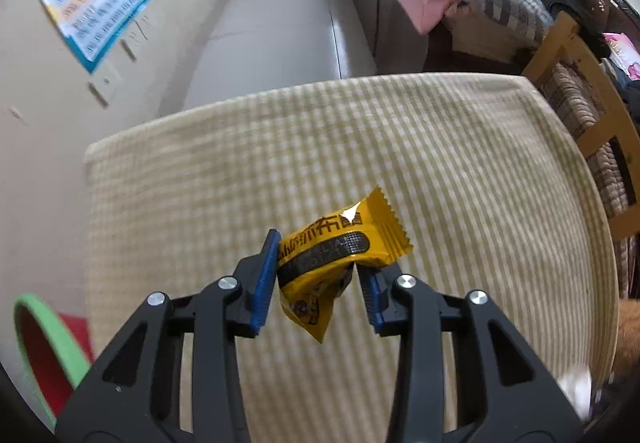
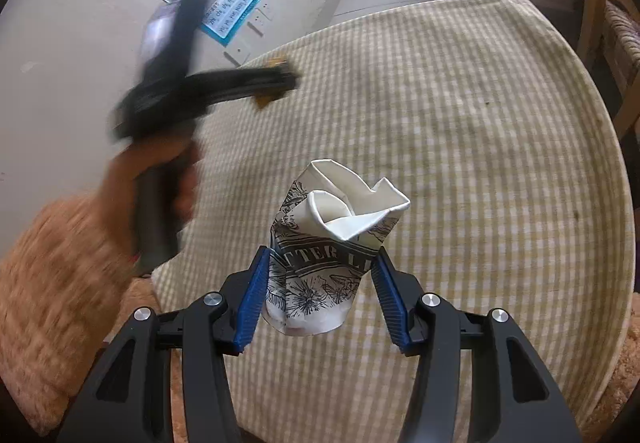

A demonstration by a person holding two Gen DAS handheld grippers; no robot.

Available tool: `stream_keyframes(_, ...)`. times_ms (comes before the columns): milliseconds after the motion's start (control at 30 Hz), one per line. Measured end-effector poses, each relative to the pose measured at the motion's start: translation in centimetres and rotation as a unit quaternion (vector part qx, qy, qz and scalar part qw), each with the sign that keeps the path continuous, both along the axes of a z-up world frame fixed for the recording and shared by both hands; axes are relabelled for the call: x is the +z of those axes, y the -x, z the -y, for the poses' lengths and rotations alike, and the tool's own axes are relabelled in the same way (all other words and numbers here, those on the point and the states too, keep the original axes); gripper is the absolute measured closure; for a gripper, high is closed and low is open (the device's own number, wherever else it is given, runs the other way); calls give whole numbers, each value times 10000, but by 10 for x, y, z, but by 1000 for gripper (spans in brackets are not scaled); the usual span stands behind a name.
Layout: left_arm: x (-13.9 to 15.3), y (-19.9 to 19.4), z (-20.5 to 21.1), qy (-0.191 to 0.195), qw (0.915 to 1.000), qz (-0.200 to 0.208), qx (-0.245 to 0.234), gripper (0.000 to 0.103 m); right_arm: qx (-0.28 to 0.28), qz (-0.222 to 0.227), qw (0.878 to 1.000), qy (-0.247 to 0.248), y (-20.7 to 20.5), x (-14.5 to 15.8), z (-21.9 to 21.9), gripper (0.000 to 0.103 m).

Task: Collect trash
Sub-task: 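Carry the yellow wrapper and white paper cup over the green bucket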

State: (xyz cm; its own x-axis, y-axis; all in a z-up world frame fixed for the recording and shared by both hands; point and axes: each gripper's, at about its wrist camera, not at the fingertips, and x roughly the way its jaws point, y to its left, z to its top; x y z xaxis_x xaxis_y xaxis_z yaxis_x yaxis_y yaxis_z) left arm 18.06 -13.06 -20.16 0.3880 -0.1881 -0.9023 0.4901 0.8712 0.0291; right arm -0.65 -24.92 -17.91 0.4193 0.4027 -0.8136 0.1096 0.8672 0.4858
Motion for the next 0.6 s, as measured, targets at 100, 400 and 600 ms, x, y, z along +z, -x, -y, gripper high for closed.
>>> stream_keyframes(100,30,37,-24,10,9989,459,26,67,5,-13,9999,142,2,-3,-3,53)
stream_keyframes(400,85,125,-116,575,9926,703,802,67,139,38,9960,877,4,-2,-27,53)
stream_keyframes(600,93,148,-146,679,9873,856,1150,67,257,228,9926,1164,-4,11,-47,53)
